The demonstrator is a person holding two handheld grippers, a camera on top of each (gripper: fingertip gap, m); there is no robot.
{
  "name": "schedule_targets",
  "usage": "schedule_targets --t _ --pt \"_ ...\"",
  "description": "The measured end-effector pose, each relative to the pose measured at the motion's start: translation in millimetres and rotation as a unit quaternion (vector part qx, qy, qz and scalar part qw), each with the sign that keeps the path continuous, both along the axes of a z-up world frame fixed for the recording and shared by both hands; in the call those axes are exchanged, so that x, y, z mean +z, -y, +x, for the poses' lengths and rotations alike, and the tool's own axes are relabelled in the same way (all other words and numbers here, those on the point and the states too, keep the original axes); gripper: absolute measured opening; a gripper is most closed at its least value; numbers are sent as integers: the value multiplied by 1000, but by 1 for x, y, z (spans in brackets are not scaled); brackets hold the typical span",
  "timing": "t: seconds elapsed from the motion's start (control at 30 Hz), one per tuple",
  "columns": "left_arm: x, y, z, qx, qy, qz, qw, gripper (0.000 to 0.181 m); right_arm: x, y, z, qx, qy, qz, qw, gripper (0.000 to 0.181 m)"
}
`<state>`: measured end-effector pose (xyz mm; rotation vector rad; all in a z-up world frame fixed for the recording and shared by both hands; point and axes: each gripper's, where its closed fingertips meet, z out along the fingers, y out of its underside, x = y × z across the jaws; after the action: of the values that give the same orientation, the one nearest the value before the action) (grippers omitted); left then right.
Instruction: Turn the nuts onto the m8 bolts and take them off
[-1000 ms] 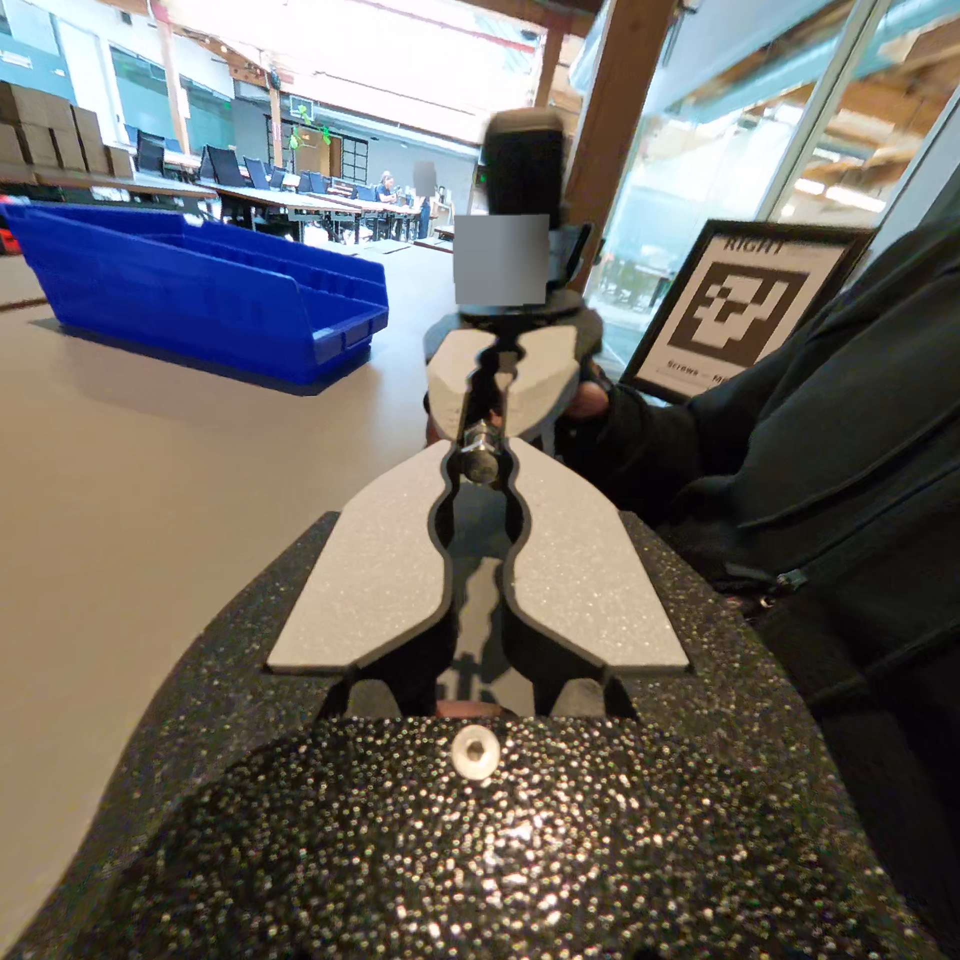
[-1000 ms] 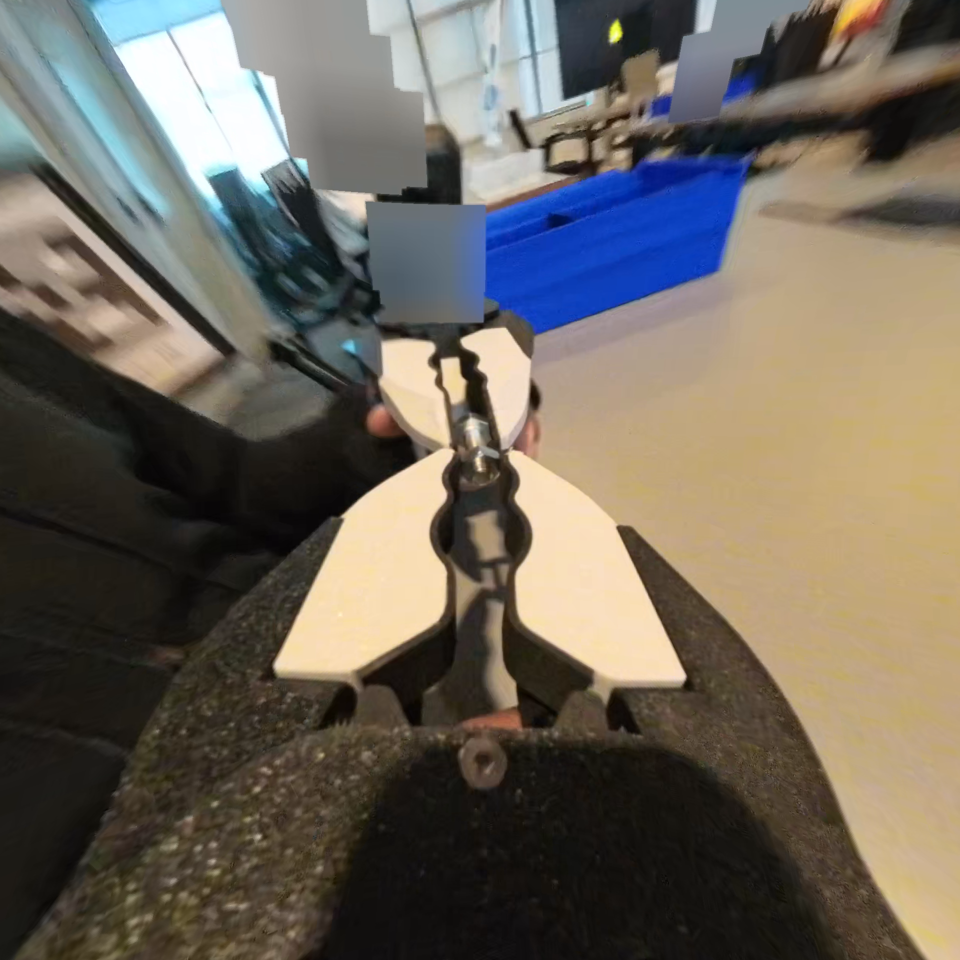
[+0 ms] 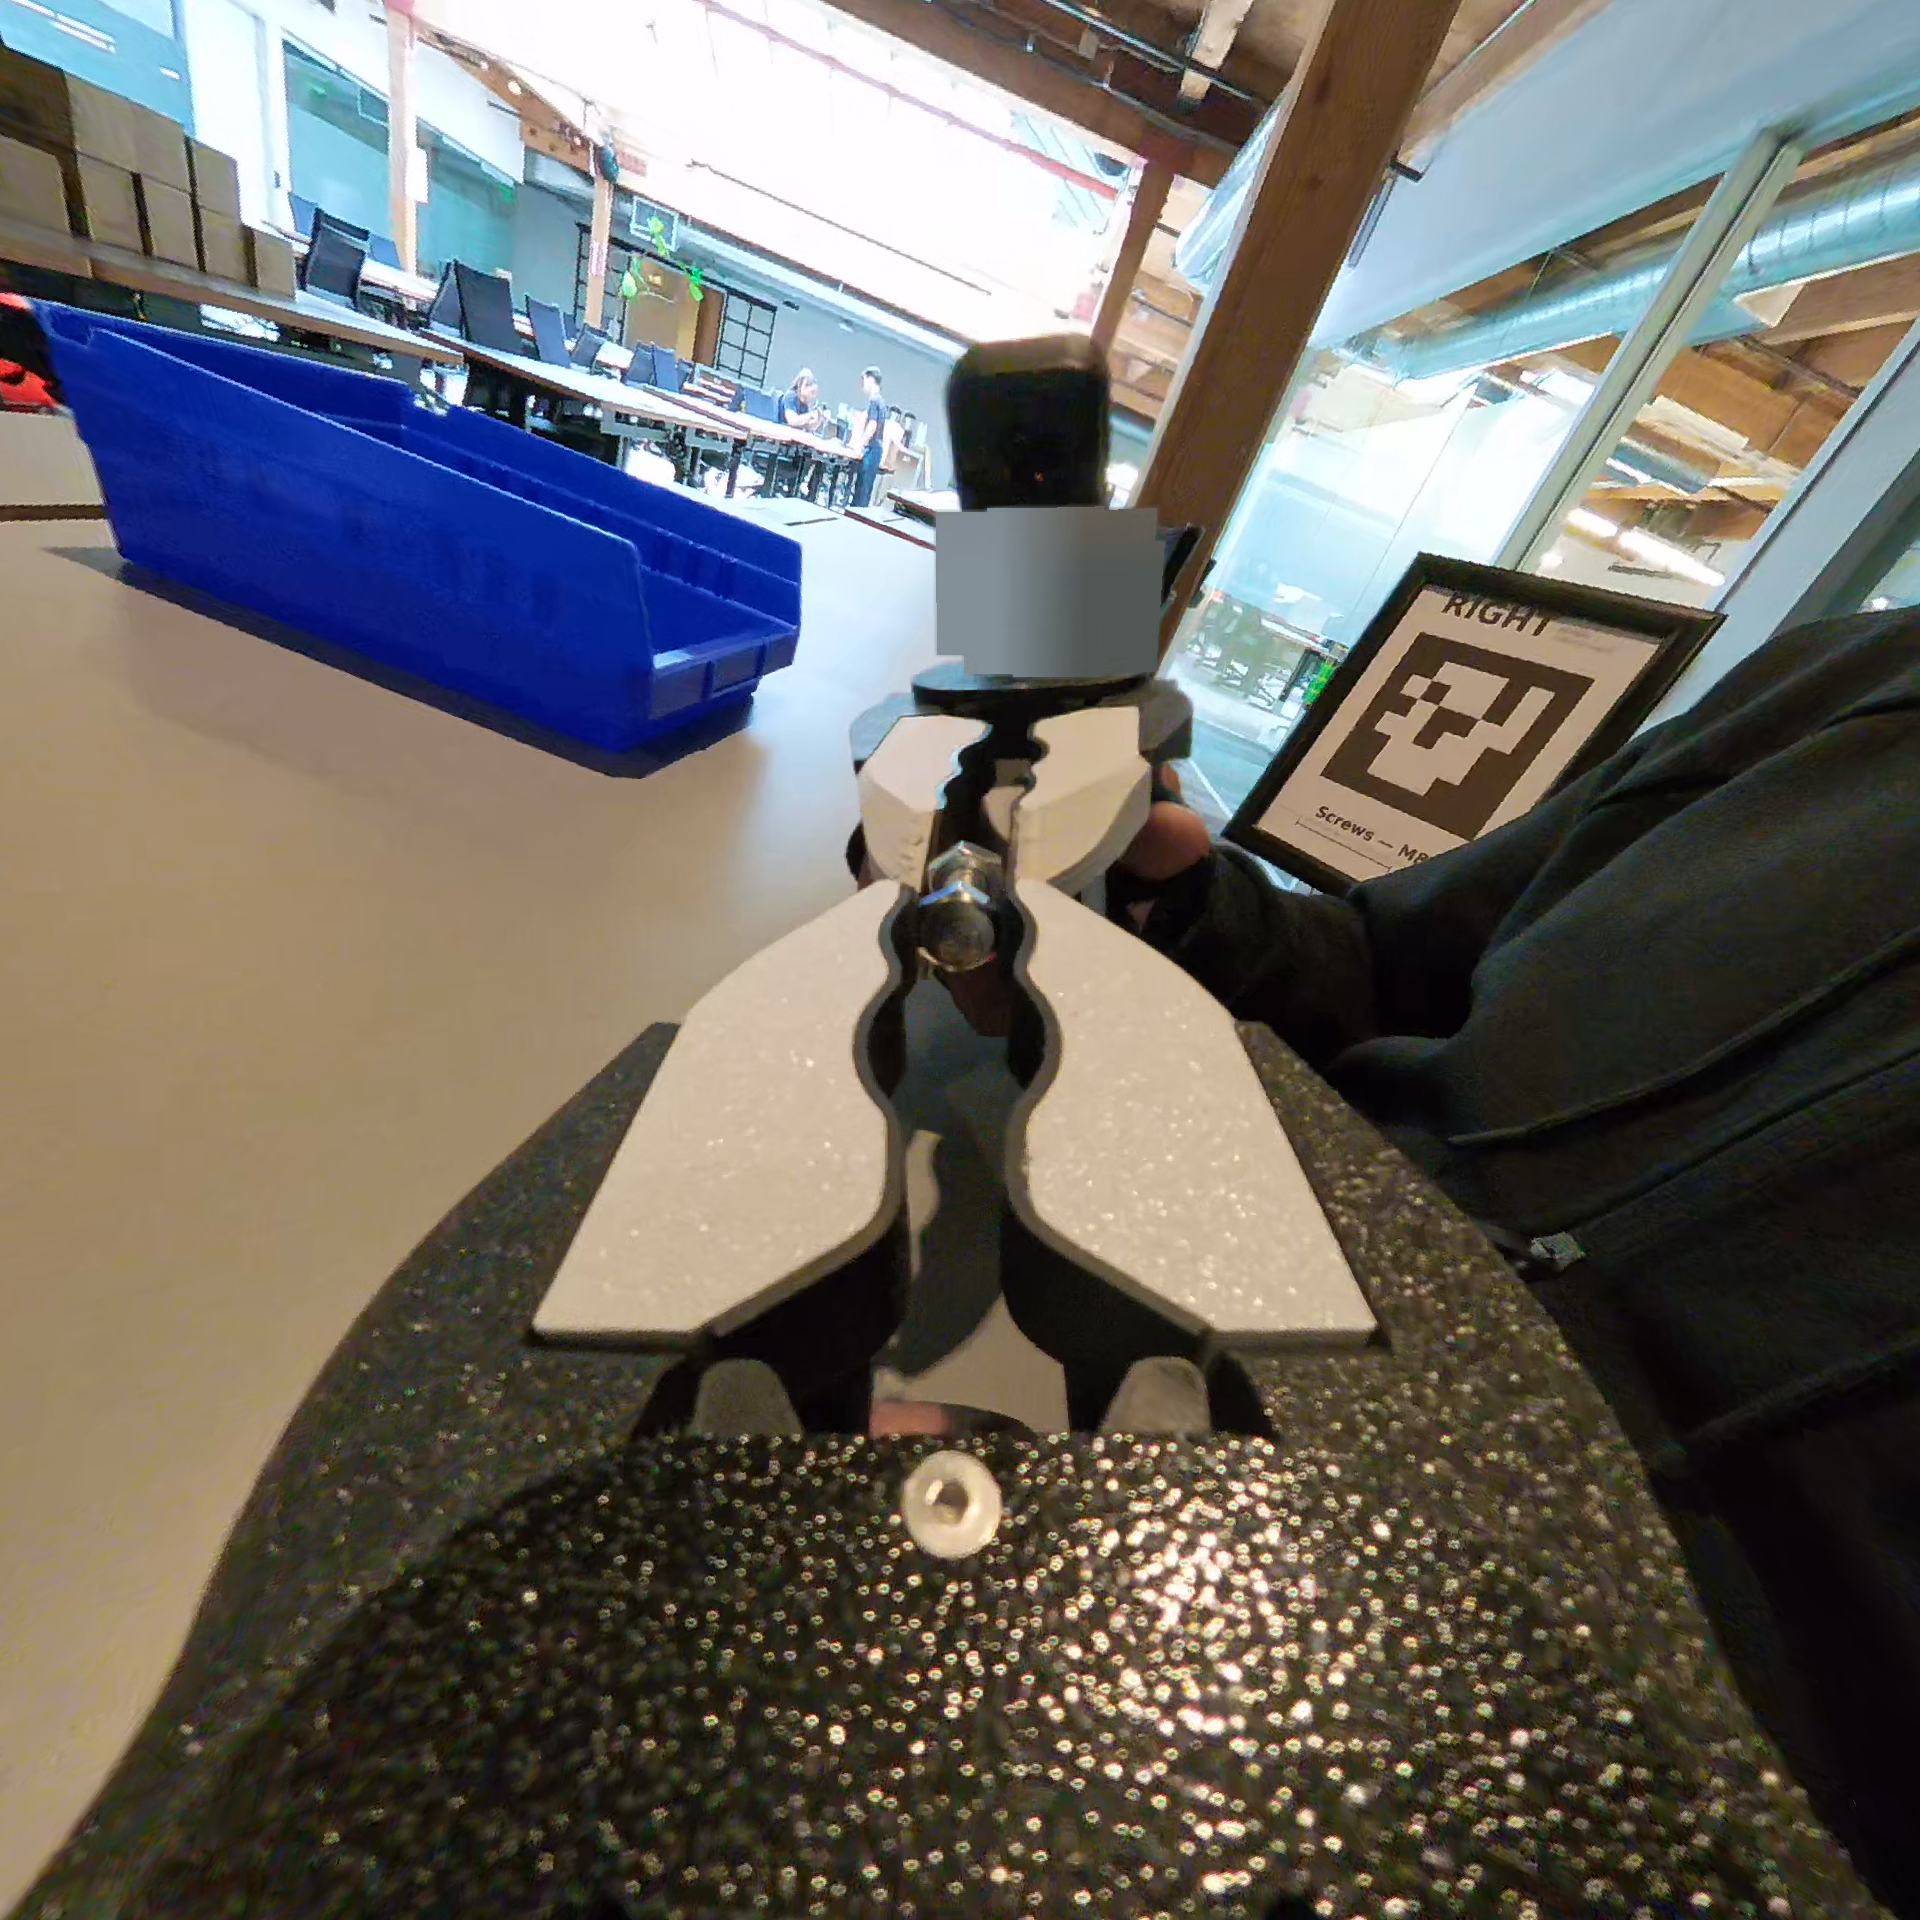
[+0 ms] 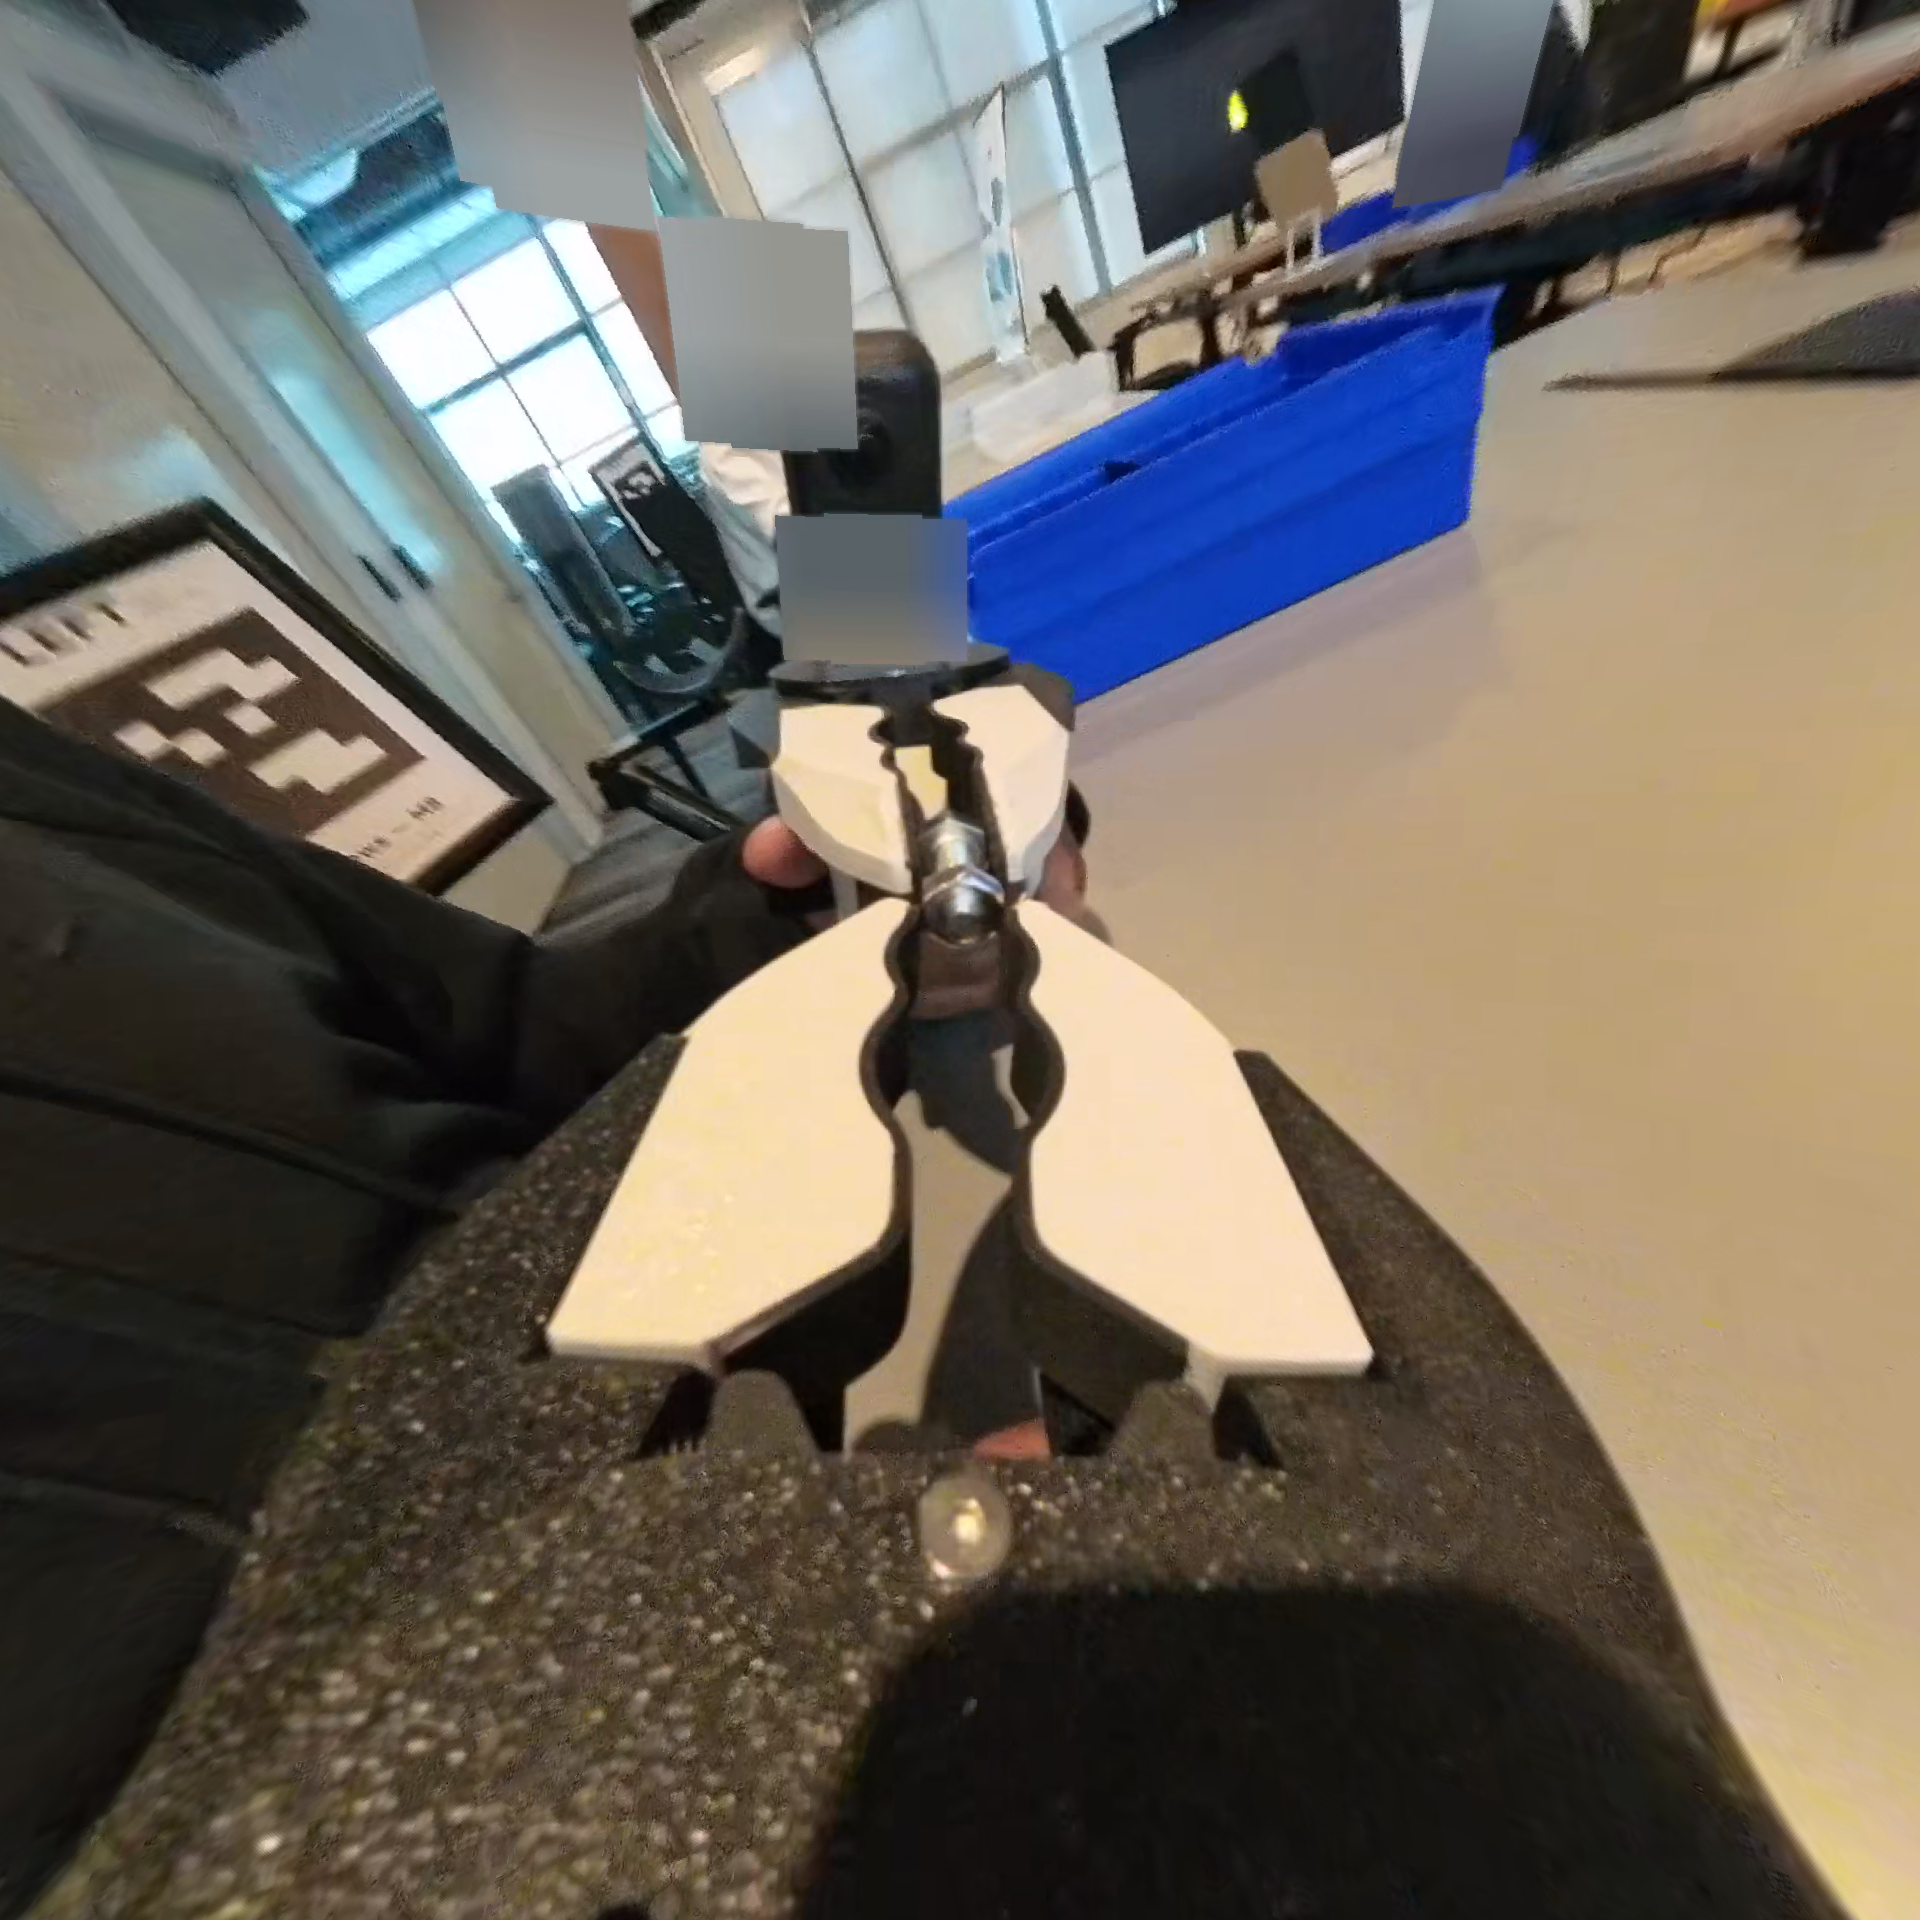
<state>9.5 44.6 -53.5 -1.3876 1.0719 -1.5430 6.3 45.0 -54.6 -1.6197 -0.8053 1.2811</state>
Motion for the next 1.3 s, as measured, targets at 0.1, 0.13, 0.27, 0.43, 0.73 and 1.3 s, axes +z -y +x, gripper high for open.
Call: schedule_targets --t 0.1,0.13,0.27,0.43,0.73,1.3 --pt "4 -5 -3 4 17 -28 999 14 -1 -6 2 -38 38 113 992 29" --pt "5 -6 -4 2 22 -37 999 14 0 -7 3 -51 60 158 984 32" --pt "5 -4 -4 -10 22 -48 999 14 2 -1 0 -73 121 296 945 34" --pt "4 1 -3 -26 19 -55 998 14 4 -1 -4 -98 148 357 917 18" --pt "-2 1 0 -2 -7 7 1000 14 -5 -2 -3 -36 44 -4 998 14" --pt "1 -3 -2 -14 11 -56 998 14 -2 -9 -6 -124 190 379 897 19"
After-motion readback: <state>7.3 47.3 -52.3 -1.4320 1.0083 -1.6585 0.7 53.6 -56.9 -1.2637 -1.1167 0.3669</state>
